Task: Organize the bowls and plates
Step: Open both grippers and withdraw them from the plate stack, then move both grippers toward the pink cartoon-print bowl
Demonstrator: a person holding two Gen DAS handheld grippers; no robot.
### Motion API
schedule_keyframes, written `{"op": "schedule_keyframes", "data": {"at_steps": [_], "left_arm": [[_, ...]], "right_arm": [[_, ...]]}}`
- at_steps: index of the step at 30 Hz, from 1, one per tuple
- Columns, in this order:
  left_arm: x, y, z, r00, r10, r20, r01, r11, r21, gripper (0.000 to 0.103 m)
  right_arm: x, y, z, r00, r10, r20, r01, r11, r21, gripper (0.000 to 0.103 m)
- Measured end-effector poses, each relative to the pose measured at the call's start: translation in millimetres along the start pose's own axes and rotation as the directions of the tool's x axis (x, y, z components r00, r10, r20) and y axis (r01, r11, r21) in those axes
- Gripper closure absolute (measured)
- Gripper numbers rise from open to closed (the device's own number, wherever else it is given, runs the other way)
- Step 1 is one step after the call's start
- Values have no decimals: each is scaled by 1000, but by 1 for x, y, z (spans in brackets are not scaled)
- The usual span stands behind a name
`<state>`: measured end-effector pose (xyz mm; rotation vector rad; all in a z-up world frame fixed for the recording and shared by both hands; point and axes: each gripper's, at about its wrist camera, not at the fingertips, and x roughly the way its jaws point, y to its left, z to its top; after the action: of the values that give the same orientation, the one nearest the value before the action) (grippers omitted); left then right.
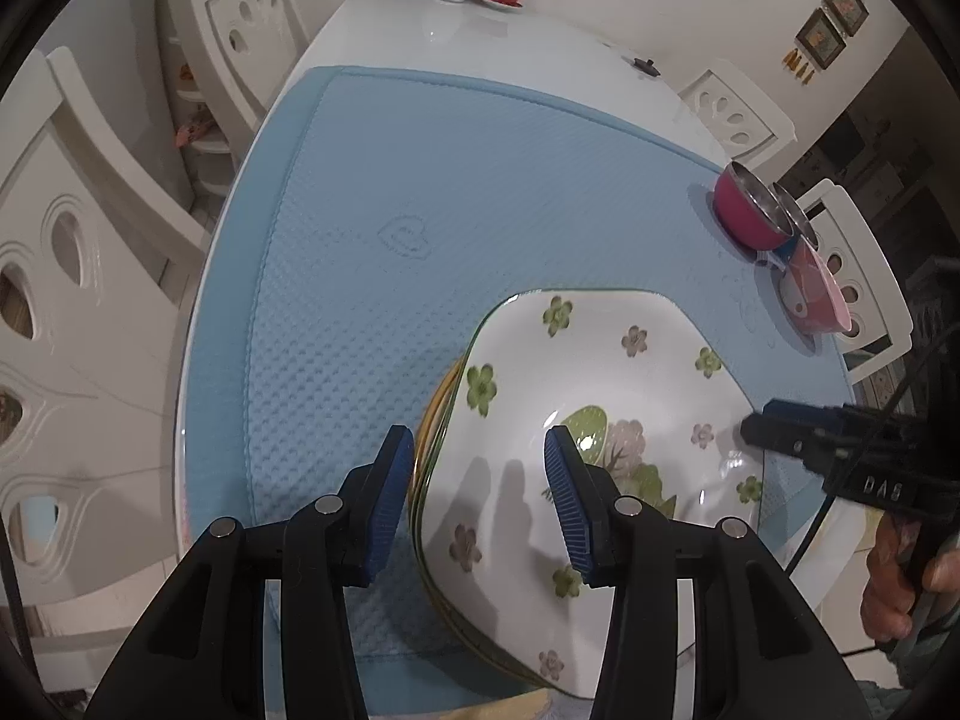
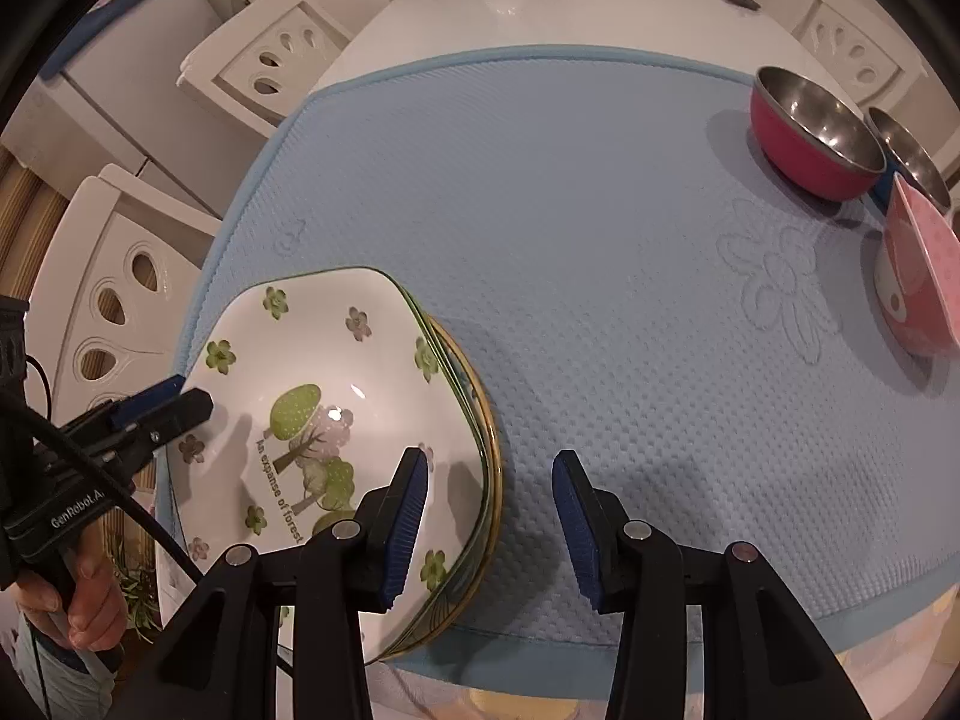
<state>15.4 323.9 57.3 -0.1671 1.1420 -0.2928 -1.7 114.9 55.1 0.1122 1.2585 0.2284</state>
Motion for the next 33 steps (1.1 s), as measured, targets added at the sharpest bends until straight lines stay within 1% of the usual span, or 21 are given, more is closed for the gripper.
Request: {"op": "schedule_keyframes", "data": {"at_steps": [6, 8, 12, 15, 17, 20, 21, 22, 23, 25, 26, 27, 28, 29, 31, 33], "left_arm": [[0, -4, 14, 1000, 7, 21, -7, 1000, 4, 60], [-1, -10, 19, 1000, 5, 31, -5, 1000, 6, 60], [-1, -34, 29, 999, 11, 42, -12, 999, 38, 60], [-3, -60, 35, 998, 5, 58, -9, 998, 66, 60], [-4, -84, 40, 997, 8, 74, -14, 996, 87, 60], [-4, -122, 45, 996, 20, 92, -31, 993, 112, 59], [-2, -139, 47, 995, 12, 95, -24, 992, 120, 56], [-1, -152, 50, 995, 7, 95, -19, 992, 126, 48], [2, -165, 52, 996, 5, 94, -18, 991, 134, 42], [8, -197, 56, 995, 2, 105, -19, 986, 166, 42], [11, -210, 57, 994, 0, 108, -19, 983, 182, 42], [15, -223, 59, 994, -5, 110, -17, 981, 195, 42], [21, -241, 61, 994, -20, 108, -3, 978, 207, 42], [25, -250, 62, 994, -30, 103, 8, 978, 209, 42], [41, -277, 68, 994, -75, 80, 57, 978, 202, 42], [53, -296, 72, 992, -108, 68, 93, 976, 196, 42]], "right_arm": [[0, -5, -11, 999, 2, -37, -2, 1000, 11, 61], [-4, -11, -14, 999, 7, -36, -6, 1000, 21, 61], [-15, -34, -16, 999, 25, -25, -24, 998, 64, 61], [-22, -57, -17, 998, 66, -19, -63, 992, 113, 59], [-31, -76, -17, 996, 91, -8, -89, 989, 118, 59], [-48, -99, -17, 997, 81, 16, -82, 993, 80, 56], [-53, -106, -16, 997, 68, 24, -70, 995, 66, 53], [-62, -117, -15, 998, 54, 40, -56, 997, 52, 50], [-69, -125, -16, 997, 42, 59, -44, 998, 42, 46], [-82, -147, -16, 996, 15, 91, -19, 999, 37, 42], [-88, -161, -17, 995, 4, 102, -8, 999, 44, 36], [-94, -177, -17, 993, -3, 114, -4, 999, 55, 34], [-97, -187, -18, 992, -6, 122, -2, 998, 64, 33], [-101, -204, -17, 992, -13, 128, 3, 997, 76, 33], [-105, -231, -14, 991, -31, 130, 18, 995, 98, 33], [-108, -259, -8, 990, -48, 132, 31, 991, 128, 33]]}}
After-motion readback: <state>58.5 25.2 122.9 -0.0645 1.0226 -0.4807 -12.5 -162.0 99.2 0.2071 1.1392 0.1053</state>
